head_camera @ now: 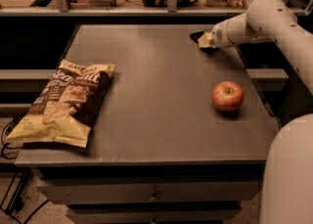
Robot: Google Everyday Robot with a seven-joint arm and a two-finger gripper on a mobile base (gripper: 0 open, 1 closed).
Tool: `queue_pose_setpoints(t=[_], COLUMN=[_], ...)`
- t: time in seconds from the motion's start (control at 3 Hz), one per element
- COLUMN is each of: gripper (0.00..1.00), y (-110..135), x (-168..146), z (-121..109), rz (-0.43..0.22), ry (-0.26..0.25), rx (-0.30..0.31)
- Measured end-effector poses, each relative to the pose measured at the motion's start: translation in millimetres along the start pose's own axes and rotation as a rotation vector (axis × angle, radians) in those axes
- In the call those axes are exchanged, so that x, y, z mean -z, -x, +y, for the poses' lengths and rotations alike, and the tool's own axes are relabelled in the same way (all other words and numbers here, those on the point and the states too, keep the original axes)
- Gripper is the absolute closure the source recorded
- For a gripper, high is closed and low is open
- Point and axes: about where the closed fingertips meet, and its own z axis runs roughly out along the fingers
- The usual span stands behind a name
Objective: Move rxbar chocolate near brown chip bag
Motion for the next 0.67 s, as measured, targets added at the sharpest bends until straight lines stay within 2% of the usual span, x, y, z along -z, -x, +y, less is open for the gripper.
queue_pose_setpoints(t=[0.67], gripper=[0.13], y=[0.0], x=[0.0], z=[0.0], rz=[0.0], ry=[0.0], rx=[0.0])
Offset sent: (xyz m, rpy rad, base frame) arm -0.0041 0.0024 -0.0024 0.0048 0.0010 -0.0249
